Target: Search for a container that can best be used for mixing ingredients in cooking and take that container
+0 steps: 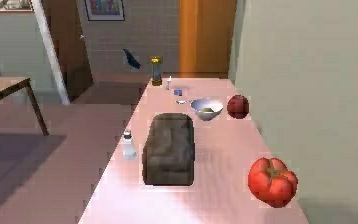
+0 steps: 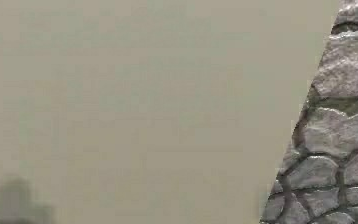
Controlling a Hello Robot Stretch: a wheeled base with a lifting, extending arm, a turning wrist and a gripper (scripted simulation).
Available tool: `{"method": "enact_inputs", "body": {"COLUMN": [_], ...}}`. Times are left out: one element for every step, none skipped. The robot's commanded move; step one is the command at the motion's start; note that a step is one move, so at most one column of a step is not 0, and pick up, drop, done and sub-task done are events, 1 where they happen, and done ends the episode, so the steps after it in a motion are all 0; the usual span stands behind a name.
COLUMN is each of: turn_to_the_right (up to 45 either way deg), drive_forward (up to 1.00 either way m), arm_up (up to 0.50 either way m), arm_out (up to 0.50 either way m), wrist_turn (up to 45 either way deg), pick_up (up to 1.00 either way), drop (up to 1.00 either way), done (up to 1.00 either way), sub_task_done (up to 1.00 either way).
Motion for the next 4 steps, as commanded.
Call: {"method": "enact_inputs", "body": {"turn_to_the_right": [-45.0, -33.0, 45.0, 45.0], "drive_forward": [0.0, 0.0, 0.0, 0.0], "arm_up": [0.0, 0.0, 0.0, 0.0], "arm_out": [0.0, 0.0, 0.0, 0.0], "wrist_turn": [0.0, 0.0, 0.0, 0.0], "pick_up": [0.0, 0.0, 0.0, 0.0], "drop": [0.0, 0.0, 0.0, 0.0], "done": [0.0, 0.0, 0.0, 0.0], "sub_task_done": [0.0, 0.0, 0.0, 0.0]}}
